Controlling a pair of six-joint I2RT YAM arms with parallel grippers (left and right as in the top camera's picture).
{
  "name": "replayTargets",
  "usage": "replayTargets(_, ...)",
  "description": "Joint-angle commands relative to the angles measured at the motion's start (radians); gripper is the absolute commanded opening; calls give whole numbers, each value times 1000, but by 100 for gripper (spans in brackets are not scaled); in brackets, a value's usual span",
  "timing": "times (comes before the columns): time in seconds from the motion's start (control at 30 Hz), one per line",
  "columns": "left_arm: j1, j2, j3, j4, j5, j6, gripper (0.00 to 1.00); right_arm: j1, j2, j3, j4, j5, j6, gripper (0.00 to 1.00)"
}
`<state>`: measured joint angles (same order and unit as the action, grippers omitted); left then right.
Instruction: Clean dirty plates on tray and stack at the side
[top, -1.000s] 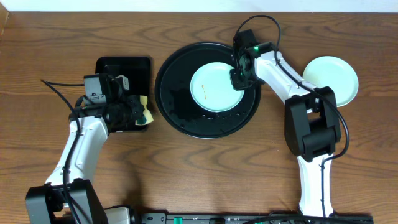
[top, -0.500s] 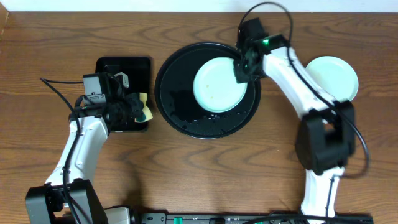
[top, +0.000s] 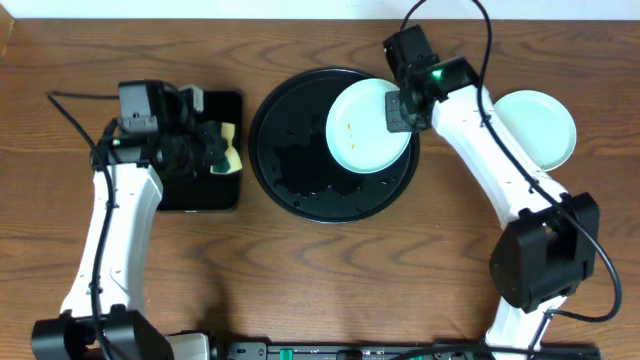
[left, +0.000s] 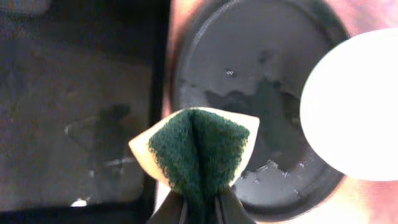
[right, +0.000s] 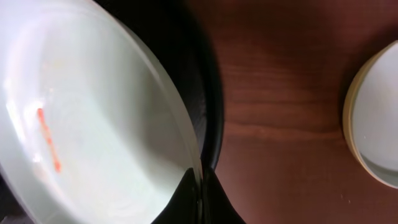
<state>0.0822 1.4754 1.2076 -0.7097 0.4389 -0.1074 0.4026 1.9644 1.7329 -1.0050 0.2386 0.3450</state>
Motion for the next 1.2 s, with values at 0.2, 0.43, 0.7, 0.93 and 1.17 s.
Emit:
replayTargets(0.2, -169, -5, 77, -19, -40, 16, 8, 109, 11, -34, 32, 337, 70, 1)
replayTargets(0.43, -264, -5, 77, 30, -39, -29, 8, 105, 13, -40, -32, 81, 150, 1)
replayTargets(0.7, -352, 3, 74, 61, -39, -37, 8, 19, 13, -47, -13, -59, 143, 1)
replayTargets(0.93, -412, 84, 73, 142, -51, -72, 8, -15, 13, -157, 39, -135, 128, 1)
replayTargets(1.17, -416, 167, 73, 194, -58, -90, 8, -48, 13, -307, 236, -222, 58, 1)
